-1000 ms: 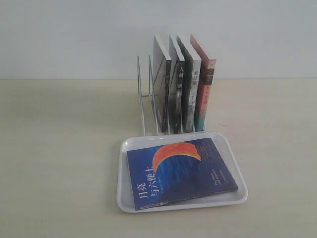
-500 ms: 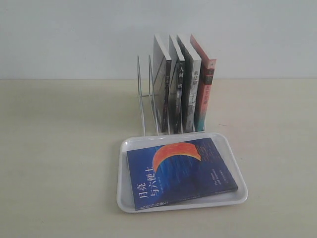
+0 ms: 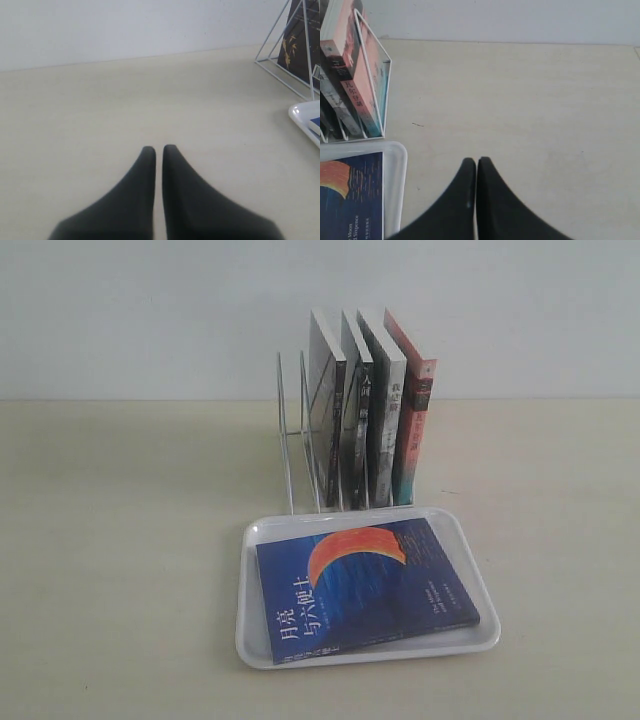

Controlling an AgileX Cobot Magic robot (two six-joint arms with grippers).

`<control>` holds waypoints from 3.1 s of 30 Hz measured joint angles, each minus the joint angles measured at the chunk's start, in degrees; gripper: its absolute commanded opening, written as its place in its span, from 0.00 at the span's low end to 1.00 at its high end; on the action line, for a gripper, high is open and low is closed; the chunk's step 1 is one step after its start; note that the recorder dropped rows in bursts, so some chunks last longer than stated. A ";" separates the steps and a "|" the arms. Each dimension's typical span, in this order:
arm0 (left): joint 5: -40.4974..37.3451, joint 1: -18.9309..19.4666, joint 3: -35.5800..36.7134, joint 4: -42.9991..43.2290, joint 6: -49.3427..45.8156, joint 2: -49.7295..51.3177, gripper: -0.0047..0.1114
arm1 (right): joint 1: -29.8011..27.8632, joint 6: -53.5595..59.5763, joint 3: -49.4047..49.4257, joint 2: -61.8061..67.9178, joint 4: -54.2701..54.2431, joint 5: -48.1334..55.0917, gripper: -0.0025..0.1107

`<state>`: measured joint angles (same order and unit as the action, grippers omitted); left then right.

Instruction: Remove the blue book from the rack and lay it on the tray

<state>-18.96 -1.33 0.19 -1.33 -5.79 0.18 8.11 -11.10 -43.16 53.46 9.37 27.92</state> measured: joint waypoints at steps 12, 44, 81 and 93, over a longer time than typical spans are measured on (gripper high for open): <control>0.00 0.00 0.00 0.00 0.00 0.00 0.08 | 0.00 0.00 0.80 -9.16 0.00 0.69 0.02; 0.00 0.00 0.00 0.00 0.00 0.00 0.08 | 0.00 4.63 42.94 -53.15 -4.90 -9.04 0.02; 0.00 0.00 0.00 0.00 0.00 0.00 0.08 | -8.01 11.68 42.94 -53.15 -11.54 -7.80 0.02; 0.00 0.00 0.00 0.00 0.00 0.00 0.08 | -8.01 11.55 42.94 -53.15 -11.54 -7.80 0.02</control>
<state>-18.96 -1.33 0.19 -1.33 -5.79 0.18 0.10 0.45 -0.22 0.31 -2.18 20.12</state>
